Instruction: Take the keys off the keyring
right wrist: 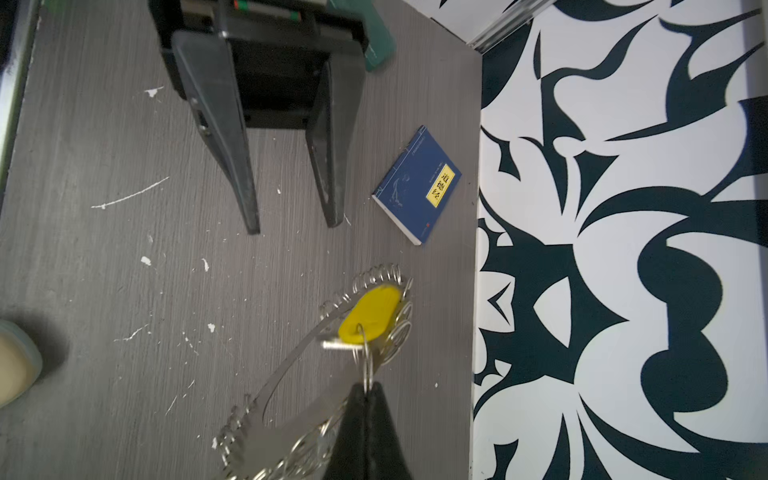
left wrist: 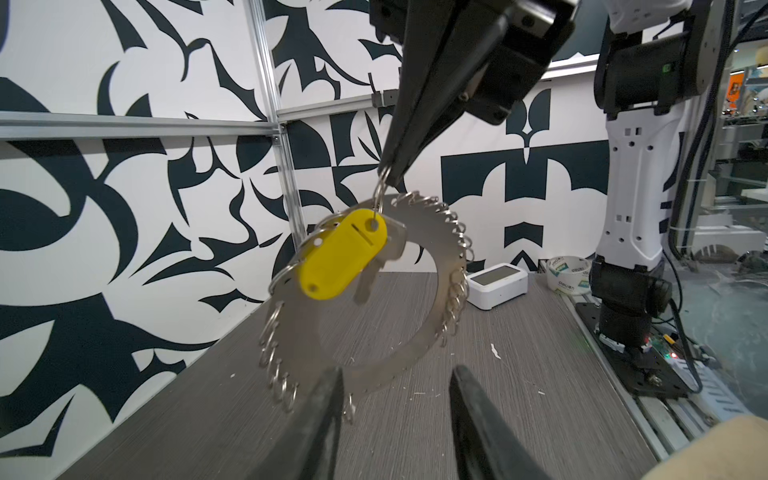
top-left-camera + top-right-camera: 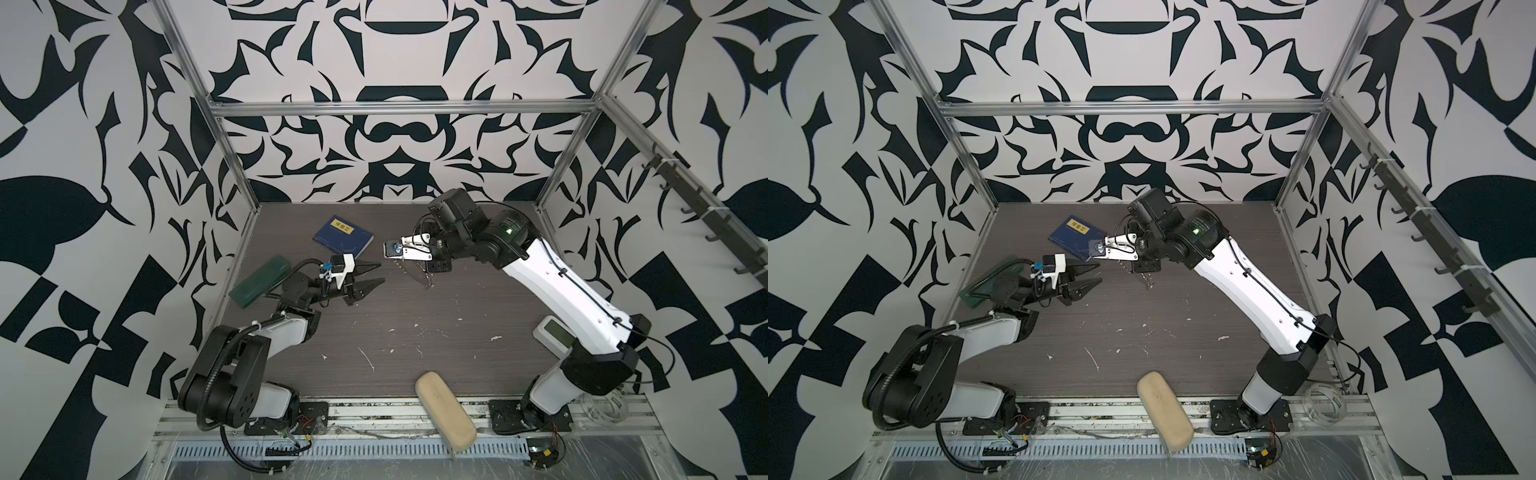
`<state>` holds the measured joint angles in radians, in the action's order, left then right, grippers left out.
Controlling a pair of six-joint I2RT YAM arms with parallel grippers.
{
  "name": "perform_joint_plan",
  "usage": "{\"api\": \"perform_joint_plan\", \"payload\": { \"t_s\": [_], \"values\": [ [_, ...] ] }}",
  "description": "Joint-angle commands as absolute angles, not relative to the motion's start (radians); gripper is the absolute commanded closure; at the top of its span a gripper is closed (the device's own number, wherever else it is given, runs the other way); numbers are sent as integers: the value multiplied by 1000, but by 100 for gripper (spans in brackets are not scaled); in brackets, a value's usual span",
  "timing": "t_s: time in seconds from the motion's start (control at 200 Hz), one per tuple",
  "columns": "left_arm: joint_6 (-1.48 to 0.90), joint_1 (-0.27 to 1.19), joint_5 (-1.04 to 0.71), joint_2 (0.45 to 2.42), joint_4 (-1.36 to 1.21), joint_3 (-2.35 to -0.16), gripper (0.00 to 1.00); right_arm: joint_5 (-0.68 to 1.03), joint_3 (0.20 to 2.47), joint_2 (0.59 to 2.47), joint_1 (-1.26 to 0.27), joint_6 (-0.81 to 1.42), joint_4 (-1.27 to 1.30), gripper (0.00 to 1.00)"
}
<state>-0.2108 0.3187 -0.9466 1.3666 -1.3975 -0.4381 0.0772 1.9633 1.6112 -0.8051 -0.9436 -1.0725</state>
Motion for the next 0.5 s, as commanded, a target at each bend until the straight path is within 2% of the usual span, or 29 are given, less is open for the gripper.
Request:
{"api": "perform_joint_plan", "payload": {
  "t_s": [0.0,0.17,0.265,0.405,0.495],
  "values": [
    [-274,314,-897,1296,-1430,-404,55,67,1959,1542,-804,-935,-1058,100],
    [-265,329,-913,1146,-1258,-429,59,139,1779,1437,-804,-880,-922,100],
    [-136,369,-927,1053,-1010,-481,60,170,1678,1377,-804,-842,-848,100],
    [170,453,-894,953,-508,-601,57,201,1530,1282,-805,-785,-723,100],
    [218,479,-887,960,-390,-654,57,227,1447,1232,-805,-749,-641,100]
  ]
}}
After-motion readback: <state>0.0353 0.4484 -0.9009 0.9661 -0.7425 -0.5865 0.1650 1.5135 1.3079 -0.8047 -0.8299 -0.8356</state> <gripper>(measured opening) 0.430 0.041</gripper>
